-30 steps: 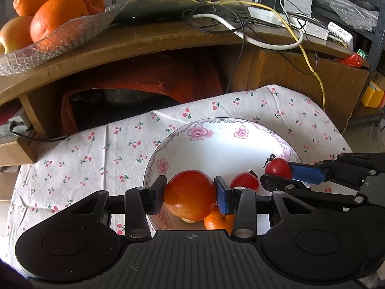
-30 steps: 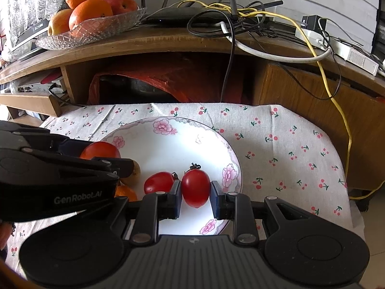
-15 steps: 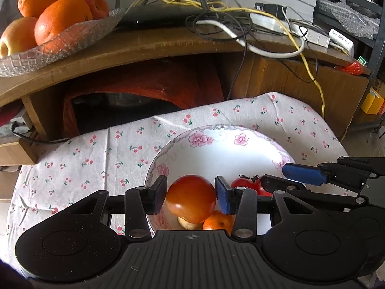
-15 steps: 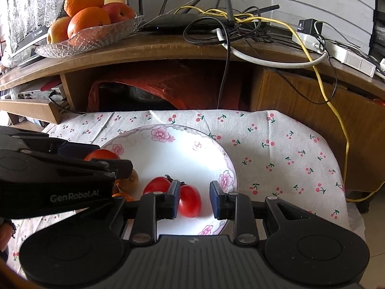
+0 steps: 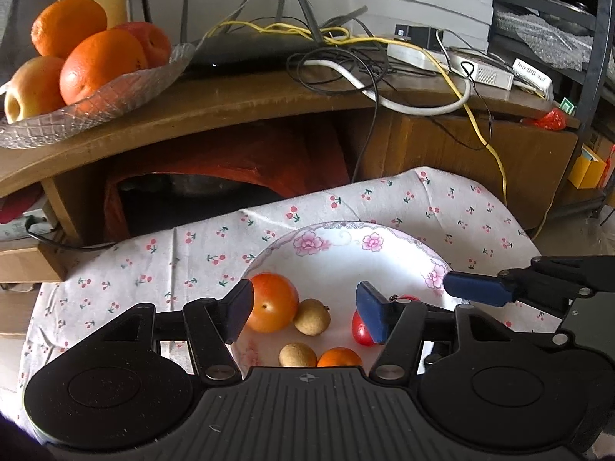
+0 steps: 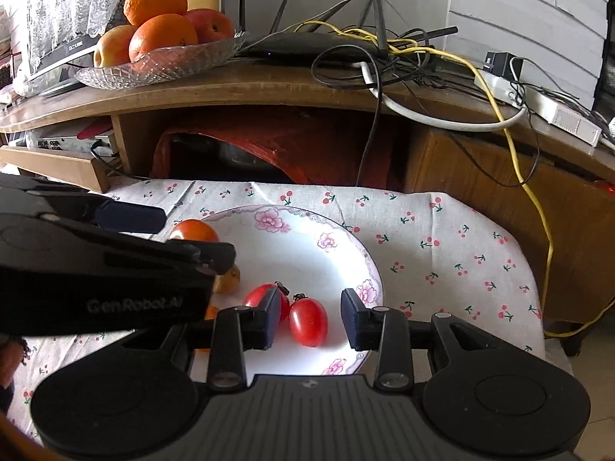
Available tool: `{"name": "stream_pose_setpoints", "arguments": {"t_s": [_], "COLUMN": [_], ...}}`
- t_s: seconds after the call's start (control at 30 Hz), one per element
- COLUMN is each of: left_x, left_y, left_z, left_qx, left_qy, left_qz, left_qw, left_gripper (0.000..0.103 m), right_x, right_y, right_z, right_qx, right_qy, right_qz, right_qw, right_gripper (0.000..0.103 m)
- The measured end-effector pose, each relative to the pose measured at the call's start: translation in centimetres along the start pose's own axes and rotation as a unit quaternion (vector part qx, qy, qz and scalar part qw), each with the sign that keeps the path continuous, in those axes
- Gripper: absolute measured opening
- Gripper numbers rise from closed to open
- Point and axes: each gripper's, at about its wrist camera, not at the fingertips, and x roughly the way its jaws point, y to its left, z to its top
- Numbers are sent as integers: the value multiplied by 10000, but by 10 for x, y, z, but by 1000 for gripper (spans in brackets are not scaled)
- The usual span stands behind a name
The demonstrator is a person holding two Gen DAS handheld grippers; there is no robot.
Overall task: Organize fruits
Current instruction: 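Lower into the bowl and open the left tool while the right tool releases its cherry tomato, then move both tools back to the loose fruits on the tablecloth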
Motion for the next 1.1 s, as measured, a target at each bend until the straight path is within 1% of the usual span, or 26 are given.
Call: {"name": "stream_pose_setpoints", "arguments": {"t_s": [0.3,0.4,0.57,0.7,0.83,0.97,1.1], "left_x": [-18,-29,-51,-64,-72,-80,-88], "left_y": [5,8,14,20,23,23,22], "left_z": [-5,-11,-29,-50,-71,-90,-106], "left_qx": [-6,39,162,238,299,448,632], "left_qy": [-45,-31,89,259,467,609,716], "left_qz": [-7,-1,45,67,17,-69,-192], "left_qw": [10000,10000,9998,9994,9985,9971,9952], "left_gripper": [67,67,67,67,67,67,67], "right_x": [-21,-32,-51,-65,-75,-78,-75], "right_y": [2,4,2,12,30,46,59], "right_z": [-2,-7,-21,-33,-45,-57,-61], "right_qx": [-30,-79,123,106,-51,-219,-334], "right_qy": [-29,27,123,180,257,397,467], "right_qz": [-76,-114,-142,-20,206,453,679], "right_qw": [10000,9999,9997,9998,9994,9979,9960], "right_gripper": [37,37,37,37,37,37,37]}}
